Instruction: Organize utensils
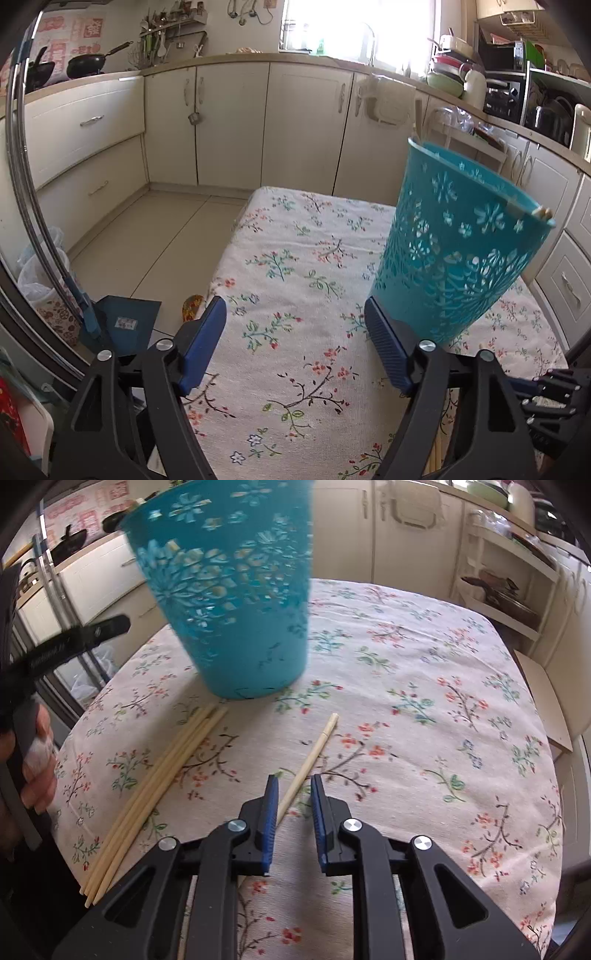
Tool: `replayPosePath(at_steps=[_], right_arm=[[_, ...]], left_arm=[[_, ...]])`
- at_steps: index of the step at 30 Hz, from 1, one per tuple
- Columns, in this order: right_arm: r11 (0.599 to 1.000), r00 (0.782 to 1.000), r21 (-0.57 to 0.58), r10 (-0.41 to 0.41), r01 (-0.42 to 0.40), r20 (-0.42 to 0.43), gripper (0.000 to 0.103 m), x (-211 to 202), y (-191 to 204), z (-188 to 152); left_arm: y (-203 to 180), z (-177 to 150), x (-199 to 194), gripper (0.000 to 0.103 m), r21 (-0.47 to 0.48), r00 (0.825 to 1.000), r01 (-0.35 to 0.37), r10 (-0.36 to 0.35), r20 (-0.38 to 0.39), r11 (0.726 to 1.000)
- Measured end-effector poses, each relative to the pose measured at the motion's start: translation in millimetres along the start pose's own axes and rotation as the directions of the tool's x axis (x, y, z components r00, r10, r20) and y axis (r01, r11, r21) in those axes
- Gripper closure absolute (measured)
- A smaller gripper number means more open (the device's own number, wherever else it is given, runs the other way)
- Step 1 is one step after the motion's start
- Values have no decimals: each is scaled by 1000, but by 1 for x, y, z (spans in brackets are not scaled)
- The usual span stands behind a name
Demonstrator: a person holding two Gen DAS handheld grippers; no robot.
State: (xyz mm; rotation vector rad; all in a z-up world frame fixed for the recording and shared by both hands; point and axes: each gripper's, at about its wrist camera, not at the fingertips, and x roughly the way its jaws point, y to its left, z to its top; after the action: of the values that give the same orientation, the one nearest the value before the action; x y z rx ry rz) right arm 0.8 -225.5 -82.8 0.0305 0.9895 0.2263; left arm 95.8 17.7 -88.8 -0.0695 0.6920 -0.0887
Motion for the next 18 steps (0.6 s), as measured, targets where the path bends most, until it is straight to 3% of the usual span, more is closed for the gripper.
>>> replayPosePath(at_steps=[5,6,11,18], right_arm=[[999,999,-16,-40,40,20,84,3,9,1],[999,999,-15,-35,35,22,88,2,9,1],[995,999,87,48,-49,13,96,0,-8,-1],[969,988,196,141,-149,56,97,-16,-27,-7]], left_arm=[[-10,-6,14,24,9,998,1,0,-56,1000],[-11,-6,16,23,8,998,4,-3,-63,1000],[-11,-8,26,18,-2,995,-4,4,-103,1000],[-6,-11,31,15,-29,991,-5,1,-132,1000]])
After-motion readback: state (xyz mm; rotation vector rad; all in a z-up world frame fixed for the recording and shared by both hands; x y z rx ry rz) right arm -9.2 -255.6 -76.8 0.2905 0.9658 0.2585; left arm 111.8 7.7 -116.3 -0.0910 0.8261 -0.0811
